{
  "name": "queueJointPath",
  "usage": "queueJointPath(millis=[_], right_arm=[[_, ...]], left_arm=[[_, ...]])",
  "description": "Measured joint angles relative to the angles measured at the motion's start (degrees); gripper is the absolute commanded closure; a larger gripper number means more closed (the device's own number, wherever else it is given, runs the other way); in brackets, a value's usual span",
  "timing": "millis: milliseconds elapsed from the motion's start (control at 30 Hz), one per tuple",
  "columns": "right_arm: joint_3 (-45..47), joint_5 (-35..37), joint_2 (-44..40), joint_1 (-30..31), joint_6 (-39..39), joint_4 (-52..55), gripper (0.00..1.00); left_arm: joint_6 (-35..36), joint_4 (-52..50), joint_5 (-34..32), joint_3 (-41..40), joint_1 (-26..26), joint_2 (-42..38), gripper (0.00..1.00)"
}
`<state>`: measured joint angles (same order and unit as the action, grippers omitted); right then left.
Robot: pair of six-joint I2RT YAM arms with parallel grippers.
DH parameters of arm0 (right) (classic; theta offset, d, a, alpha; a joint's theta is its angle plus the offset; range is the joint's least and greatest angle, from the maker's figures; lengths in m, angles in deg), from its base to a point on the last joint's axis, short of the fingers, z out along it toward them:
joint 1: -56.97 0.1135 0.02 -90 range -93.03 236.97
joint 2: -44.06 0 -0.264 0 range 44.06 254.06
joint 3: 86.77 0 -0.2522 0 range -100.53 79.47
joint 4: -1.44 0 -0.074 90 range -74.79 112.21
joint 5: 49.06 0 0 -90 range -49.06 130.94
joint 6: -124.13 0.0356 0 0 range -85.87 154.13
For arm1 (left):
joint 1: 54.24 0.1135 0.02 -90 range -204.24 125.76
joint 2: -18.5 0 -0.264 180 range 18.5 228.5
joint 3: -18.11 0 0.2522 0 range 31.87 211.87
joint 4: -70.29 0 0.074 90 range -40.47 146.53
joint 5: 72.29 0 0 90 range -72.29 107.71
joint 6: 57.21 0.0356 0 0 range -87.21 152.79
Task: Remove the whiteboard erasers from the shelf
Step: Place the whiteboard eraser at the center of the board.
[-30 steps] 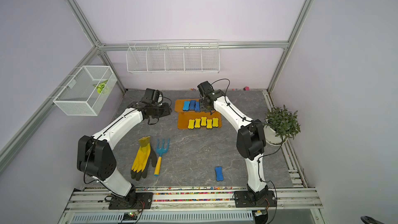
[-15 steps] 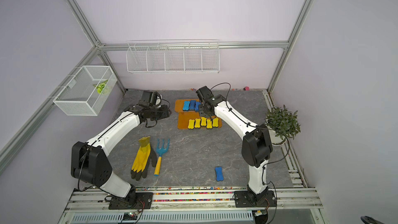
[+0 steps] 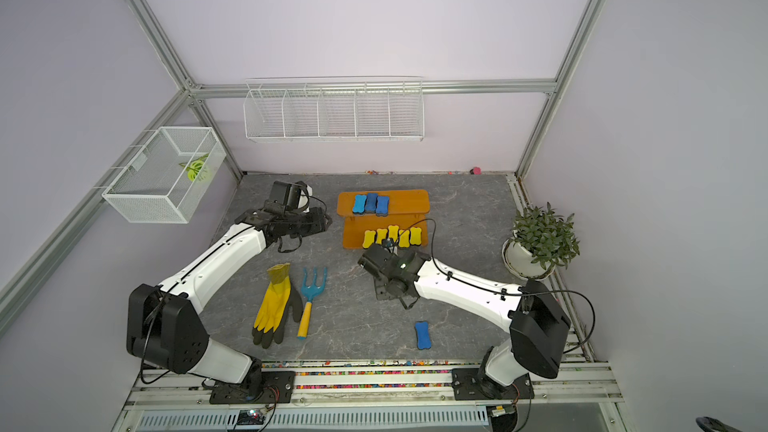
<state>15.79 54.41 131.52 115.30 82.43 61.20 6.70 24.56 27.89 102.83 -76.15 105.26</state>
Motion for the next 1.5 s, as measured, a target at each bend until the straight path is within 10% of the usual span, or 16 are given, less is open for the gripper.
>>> queueJointPath(millis=[1500], right_arm=[[18.8,-4.5,-3.5,11.2,17.3,-6.8,0.53]], left_arm=[[0.0,0.4,0.2,0.0,-1.4,-0.6,0.49]])
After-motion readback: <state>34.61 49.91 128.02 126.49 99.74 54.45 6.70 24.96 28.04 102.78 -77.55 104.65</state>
